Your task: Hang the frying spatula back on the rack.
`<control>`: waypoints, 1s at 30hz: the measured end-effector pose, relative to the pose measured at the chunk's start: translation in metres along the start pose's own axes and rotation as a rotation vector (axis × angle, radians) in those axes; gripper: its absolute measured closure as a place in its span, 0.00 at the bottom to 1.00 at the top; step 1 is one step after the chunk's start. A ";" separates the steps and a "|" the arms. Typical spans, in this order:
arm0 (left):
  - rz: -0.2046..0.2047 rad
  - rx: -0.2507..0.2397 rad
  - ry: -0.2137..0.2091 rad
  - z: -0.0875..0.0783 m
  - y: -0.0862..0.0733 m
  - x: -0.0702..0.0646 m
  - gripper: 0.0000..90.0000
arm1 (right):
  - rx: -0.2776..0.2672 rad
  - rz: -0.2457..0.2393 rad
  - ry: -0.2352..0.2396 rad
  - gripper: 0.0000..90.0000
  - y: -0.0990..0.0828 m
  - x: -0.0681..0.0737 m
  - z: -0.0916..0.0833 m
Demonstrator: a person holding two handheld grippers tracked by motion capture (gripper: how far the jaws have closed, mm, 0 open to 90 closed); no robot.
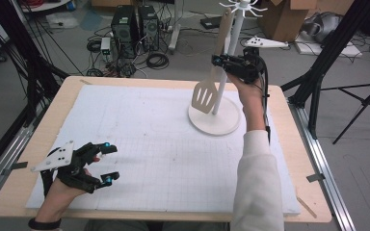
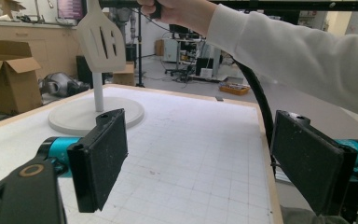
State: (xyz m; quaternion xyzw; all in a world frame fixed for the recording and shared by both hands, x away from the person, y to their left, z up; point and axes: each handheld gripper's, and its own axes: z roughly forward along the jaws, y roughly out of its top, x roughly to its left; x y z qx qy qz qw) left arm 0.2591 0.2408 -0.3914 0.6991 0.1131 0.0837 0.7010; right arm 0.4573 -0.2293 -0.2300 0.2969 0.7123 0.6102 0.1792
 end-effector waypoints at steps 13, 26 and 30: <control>-0.006 0.005 0.000 0.001 -0.002 0.000 0.21 | -0.002 0.005 -0.029 0.86 -0.004 -0.005 -0.002; -0.008 0.009 -0.001 0.002 -0.003 0.001 0.21 | -0.025 -0.015 -0.079 0.72 -0.011 -0.004 -0.013; -0.012 0.010 -0.005 0.003 -0.003 0.003 0.21 | -0.020 -0.017 -0.081 0.61 -0.017 -0.002 -0.021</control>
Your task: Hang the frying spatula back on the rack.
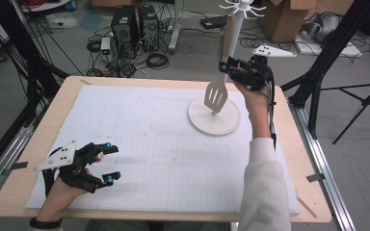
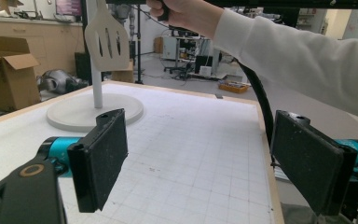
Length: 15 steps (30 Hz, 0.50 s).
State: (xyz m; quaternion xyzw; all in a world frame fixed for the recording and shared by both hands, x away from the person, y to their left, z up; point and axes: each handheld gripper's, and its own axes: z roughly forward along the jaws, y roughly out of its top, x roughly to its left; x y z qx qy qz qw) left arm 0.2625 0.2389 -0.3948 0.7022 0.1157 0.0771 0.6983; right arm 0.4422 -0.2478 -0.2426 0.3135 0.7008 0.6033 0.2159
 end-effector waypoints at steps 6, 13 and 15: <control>0.000 0.004 -0.004 0.001 0.000 0.006 0.21 | -0.007 -0.005 0.008 0.51 -0.014 0.002 -0.018; -0.002 -0.003 -0.004 0.003 0.001 0.014 0.21 | -0.018 -0.029 0.086 0.44 -0.037 0.013 -0.044; 0.000 -0.008 -0.005 0.004 0.002 0.015 0.21 | -0.017 -0.042 0.112 0.42 -0.044 0.018 -0.050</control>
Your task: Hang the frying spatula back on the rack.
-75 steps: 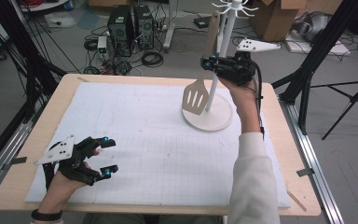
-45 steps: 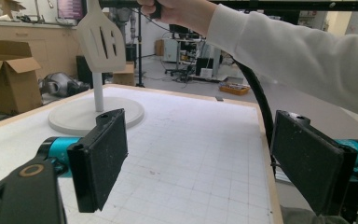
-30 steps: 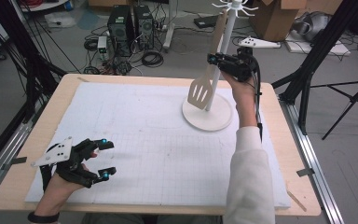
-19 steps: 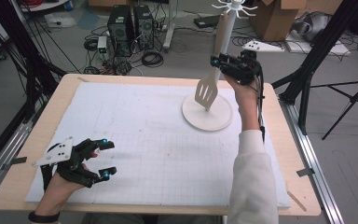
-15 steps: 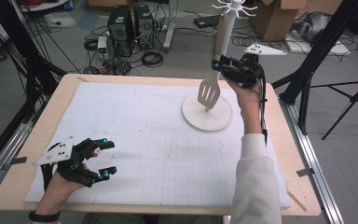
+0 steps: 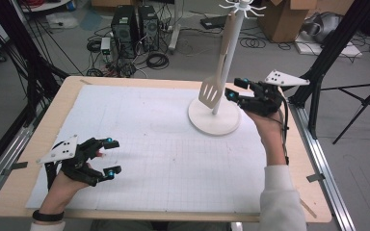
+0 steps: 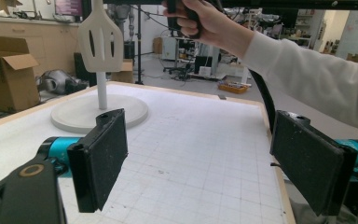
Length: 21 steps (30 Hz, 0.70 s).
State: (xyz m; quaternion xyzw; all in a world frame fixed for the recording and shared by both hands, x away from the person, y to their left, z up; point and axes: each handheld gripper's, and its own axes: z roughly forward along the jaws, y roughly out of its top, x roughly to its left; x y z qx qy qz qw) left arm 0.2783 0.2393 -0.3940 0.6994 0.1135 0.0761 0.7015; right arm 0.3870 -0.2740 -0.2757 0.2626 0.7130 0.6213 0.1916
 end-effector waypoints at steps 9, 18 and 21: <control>0.007 0.013 -0.010 0.008 -0.001 0.002 0.22 | 0.023 -0.064 0.138 0.31 -0.033 0.042 -0.023; 0.004 0.013 -0.010 0.010 -0.002 0.003 0.22 | -0.004 -0.060 0.173 0.25 -0.085 0.077 -0.042; 0.009 0.011 -0.011 0.011 -0.002 0.003 0.22 | 0.015 -0.067 0.177 0.25 -0.104 0.085 -0.044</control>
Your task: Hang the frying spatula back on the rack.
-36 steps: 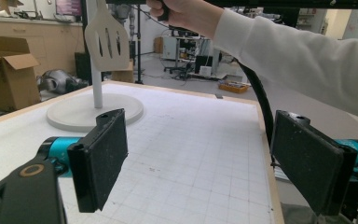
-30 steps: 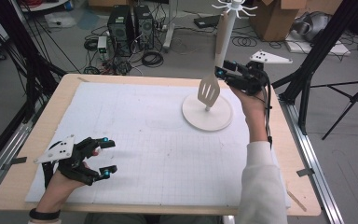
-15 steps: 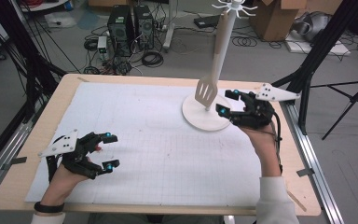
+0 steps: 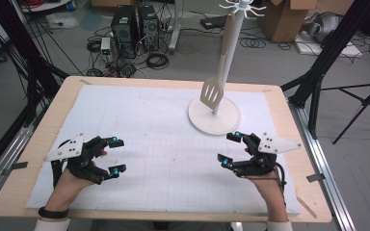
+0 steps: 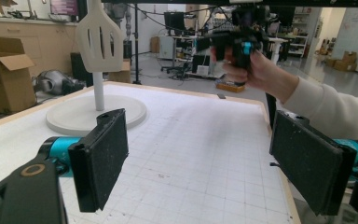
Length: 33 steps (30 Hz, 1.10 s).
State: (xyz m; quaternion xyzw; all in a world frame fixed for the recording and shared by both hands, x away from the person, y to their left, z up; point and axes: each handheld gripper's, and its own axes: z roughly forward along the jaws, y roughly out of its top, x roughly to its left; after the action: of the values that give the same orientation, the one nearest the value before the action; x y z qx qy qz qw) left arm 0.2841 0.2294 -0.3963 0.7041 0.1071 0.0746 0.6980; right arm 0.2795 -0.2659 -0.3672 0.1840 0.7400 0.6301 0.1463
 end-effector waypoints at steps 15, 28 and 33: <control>-0.010 0.007 0.031 -0.002 -0.006 0.000 0.22 | 0.013 0.064 -0.001 0.23 -0.049 0.007 -0.006; -0.008 0.010 0.041 -0.008 -0.006 -0.001 0.22 | 0.026 0.050 -0.009 0.22 -0.046 0.007 -0.004; -0.005 0.008 0.044 -0.008 -0.005 -0.001 0.22 | 0.032 0.047 -0.006 0.22 -0.047 0.007 -0.003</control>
State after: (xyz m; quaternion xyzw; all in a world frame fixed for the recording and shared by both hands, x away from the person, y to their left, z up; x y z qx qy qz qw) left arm 0.2804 0.2368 -0.4012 0.7049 0.1246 0.0880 0.6927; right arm 0.2677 -0.2716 -0.4130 0.2055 0.7450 0.6210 0.1308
